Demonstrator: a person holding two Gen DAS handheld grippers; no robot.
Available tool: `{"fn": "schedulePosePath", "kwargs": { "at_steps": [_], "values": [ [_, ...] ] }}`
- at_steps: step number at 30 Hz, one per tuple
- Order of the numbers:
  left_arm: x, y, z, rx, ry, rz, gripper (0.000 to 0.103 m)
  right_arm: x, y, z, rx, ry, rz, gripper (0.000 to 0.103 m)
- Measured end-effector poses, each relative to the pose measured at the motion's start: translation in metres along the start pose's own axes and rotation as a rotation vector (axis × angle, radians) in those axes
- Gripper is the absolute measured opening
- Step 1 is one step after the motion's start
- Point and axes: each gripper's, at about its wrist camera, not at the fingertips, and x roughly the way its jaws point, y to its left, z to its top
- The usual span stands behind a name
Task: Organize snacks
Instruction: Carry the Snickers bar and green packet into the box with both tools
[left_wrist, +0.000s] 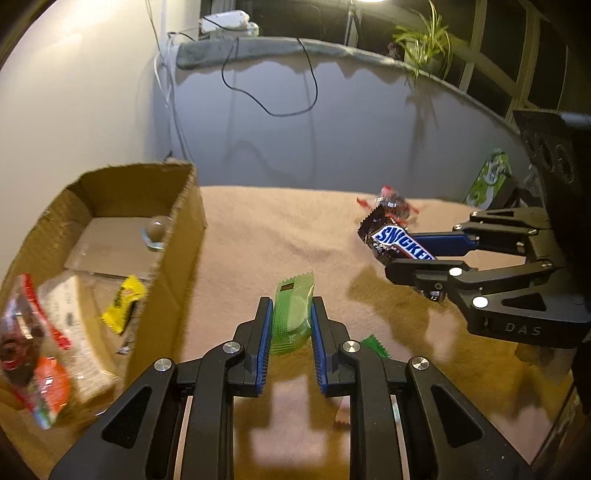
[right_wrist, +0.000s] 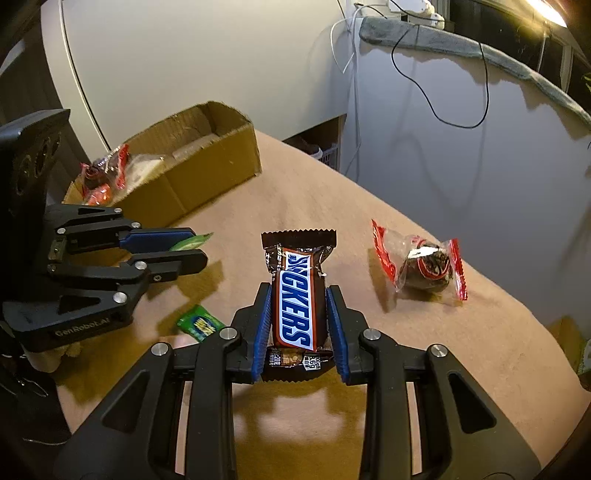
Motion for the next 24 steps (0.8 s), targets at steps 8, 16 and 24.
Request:
{"fn": "schedulePosePath", "kwargs": {
  "at_steps": [8, 16, 24],
  "values": [
    [-0.036, 0.017, 0.003, -0.001, -0.074, 0.017, 0.018, -0.016, 0.03, 0.022, -0.029, -0.041, 0.01, 0.03],
    [-0.066, 0.046, -0.001, -0.029, -0.133, 0.037, 0.018, -0.01, 0.072, 0.055, -0.066, -0.055, 0.035, 0.03],
    [-0.085, 0.081, -0.006, -0.066, -0.166, 0.065, 0.018, 0.008, 0.111, 0.088, -0.112, -0.053, 0.063, 0.03]
  ]
}}
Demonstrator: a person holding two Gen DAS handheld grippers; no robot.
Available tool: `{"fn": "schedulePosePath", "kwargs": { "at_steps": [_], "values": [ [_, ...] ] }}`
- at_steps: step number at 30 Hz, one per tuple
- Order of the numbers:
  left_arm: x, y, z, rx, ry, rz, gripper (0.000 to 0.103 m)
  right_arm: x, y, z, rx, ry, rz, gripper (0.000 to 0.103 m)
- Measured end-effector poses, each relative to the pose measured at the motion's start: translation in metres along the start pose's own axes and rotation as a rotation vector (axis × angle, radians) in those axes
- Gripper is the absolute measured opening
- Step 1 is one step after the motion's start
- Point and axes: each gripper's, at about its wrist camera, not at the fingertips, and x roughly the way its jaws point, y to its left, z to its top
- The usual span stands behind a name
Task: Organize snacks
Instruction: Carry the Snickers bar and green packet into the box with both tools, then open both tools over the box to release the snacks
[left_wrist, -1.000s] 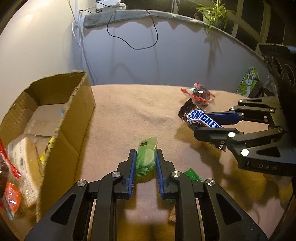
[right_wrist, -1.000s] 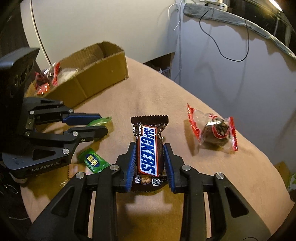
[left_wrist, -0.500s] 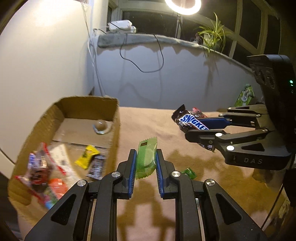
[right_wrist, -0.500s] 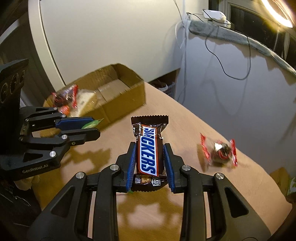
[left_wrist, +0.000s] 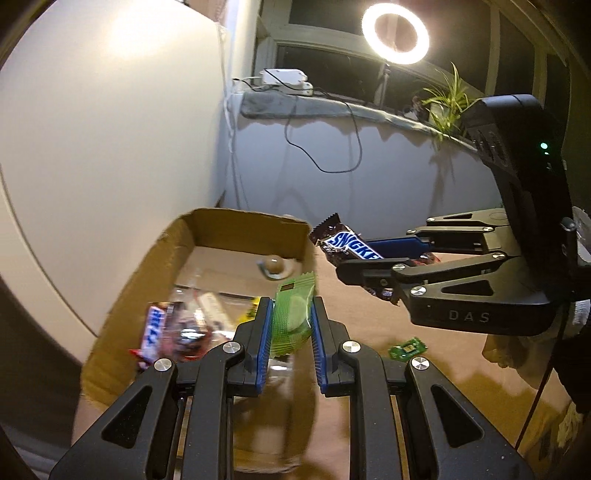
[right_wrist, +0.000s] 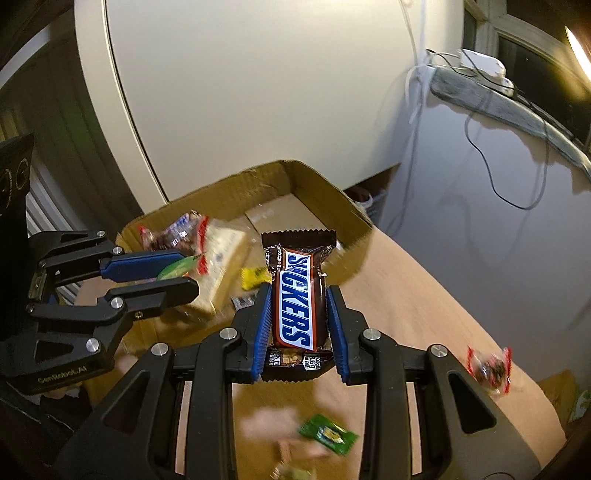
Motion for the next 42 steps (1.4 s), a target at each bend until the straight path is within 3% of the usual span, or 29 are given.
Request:
{"fn": "schedulePosePath", "kwargs": {
  "at_steps": [16, 32, 34, 35, 37, 39, 42],
  "values": [
    [-0.012, 0.041, -0.001, -0.011, -0.033, 0.043, 0.018, 0.044, 0.029, 0.042, -0.033, 0.036, 0.03, 0.03],
    [-0.014, 0.043, 0.0, -0.023, -0.045, 0.067, 0.021, 0.05, 0.035, 0.052, -0.037, 0.035, 0.028, 0.03],
    [-0.014, 0.043, 0.0, -0.02, -0.047, 0.07, 0.026, 0.049, 0.035, 0.053, -0.037, 0.033, 0.024, 0.03],
    [-0.015, 0.042, 0.0, -0.018, -0.048, 0.071, 0.028, 0.049, 0.035, 0.053, -0.034, 0.031, 0.024, 0.034],
    [-0.016, 0.042, -0.001, -0.017, -0.051, 0.073, 0.044, 0.047, 0.034, 0.054, -0.031, 0.025, 0.018, 0.052],
    [-0.016, 0.043, -0.001, -0.015, -0.054, 0.081, 0.051, 0.045, 0.034, 0.054, -0.032, 0.008, -0.004, 0.067],
    [-0.017, 0.042, -0.001, -0.017, -0.055, 0.078, 0.054, 0.041, 0.031, 0.055, -0.02, -0.003, -0.013, 0.083]
  ]
}}
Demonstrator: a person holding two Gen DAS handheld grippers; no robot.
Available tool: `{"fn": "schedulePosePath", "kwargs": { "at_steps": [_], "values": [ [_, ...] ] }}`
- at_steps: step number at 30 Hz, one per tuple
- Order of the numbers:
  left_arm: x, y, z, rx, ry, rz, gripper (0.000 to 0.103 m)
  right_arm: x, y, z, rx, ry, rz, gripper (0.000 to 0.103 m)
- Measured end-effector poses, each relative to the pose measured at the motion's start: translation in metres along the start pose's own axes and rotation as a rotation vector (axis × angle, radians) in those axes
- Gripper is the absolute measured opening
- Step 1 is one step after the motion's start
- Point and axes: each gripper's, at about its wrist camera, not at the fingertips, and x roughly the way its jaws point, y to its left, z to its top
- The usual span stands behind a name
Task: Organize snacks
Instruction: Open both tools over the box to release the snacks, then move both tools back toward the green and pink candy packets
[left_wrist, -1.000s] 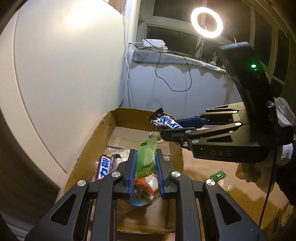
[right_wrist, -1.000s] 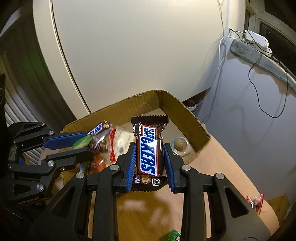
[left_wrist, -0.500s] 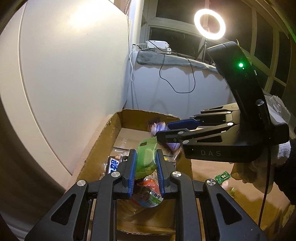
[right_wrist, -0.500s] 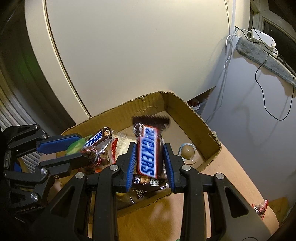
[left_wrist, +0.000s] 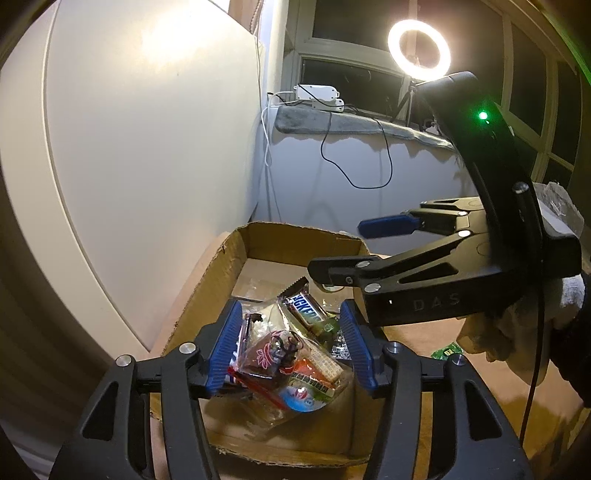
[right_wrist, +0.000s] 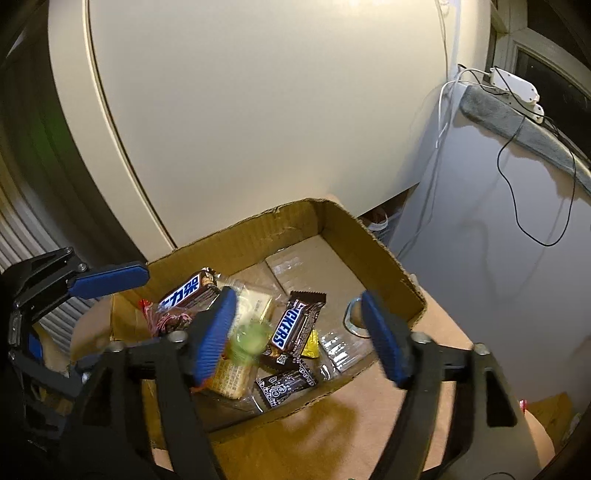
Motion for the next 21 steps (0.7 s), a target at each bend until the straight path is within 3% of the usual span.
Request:
{"fn": "schedulePosePath", "kwargs": {
  "at_steps": [14, 21],
  "values": [
    [-0.014, -0.011, -0.001, 0.019, -0.019, -0.02, 0.054, -0.029, -0.006, -0.005, 0.023, -0.042, -0.056, 0.089],
    [-0.016, -0.023, -0.005, 0.014, -0.003, -0.055, 0.054, -0.063, -0.022, -0.035, 0.063, -0.062, -0.085, 0.089]
  ]
}}
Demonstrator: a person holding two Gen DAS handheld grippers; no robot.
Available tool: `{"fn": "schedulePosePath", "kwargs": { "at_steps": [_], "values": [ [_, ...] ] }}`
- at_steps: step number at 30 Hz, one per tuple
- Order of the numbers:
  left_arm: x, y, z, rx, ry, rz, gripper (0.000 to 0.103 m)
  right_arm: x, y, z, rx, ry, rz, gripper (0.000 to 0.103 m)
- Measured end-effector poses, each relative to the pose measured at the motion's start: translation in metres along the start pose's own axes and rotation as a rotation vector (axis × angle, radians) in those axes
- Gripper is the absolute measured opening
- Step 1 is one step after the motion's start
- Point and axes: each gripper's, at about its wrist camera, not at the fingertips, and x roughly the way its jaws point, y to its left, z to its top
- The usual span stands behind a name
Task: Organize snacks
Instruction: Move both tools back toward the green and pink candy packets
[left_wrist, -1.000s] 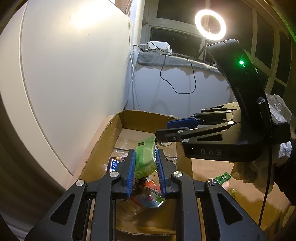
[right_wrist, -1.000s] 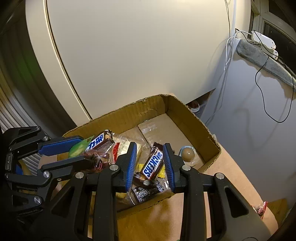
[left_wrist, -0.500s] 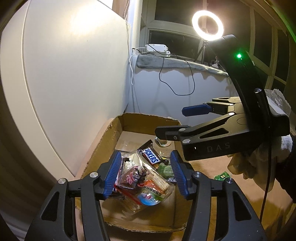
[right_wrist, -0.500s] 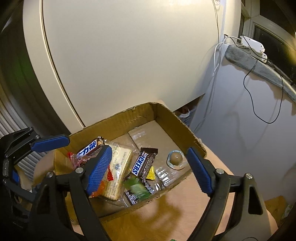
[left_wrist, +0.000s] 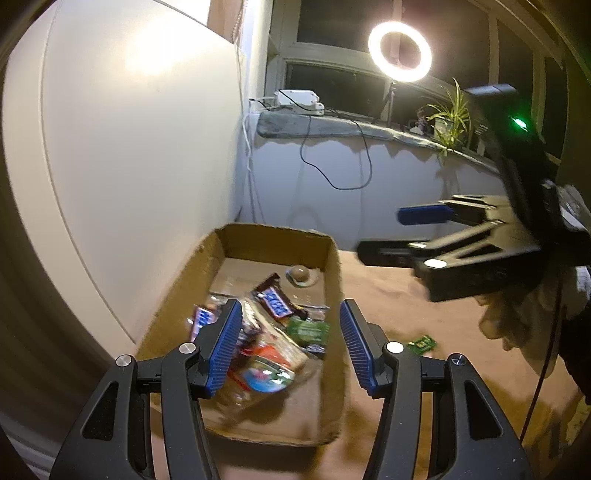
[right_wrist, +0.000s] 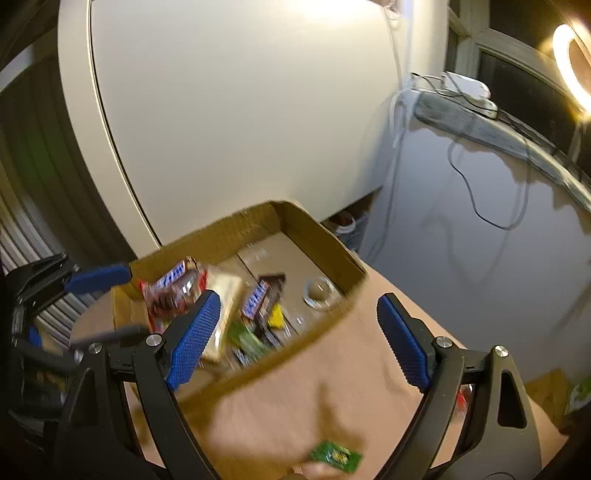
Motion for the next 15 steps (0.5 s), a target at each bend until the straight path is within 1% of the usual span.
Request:
{"fn": "schedulePosePath", "kwargs": {
  "at_steps": [2, 4, 7, 11, 15],
  "values": [
    [0.003, -0.007, -0.002, 0.005, 0.013, -0.015, 0.053, -0.01, -0.009, -0.014, 0.017, 0.003, -0.007, 0.089],
    [0.006, -0.016, -0.004, 0.012, 0.027, -0.033, 0.049, -0.018, -0.018, -0.029, 0.038, 0.014, -0.014, 0.089],
    [0.011, -0.032, -0.007, 0.031, 0.047, -0.06, 0.045, -0.028, -0.03, -0.056, 0.061, 0.033, -0.023, 0.089],
    [0.013, -0.051, -0.012, 0.059, 0.072, -0.092, 0.043, -0.032, -0.04, -0.089, 0.069, 0.073, -0.024, 0.089],
    [0.02, -0.068, -0.022, 0.072, 0.121, -0.13, 0.036, -0.028, -0.049, -0.113, 0.056, 0.123, -0.008, 0.088]
  ]
}}
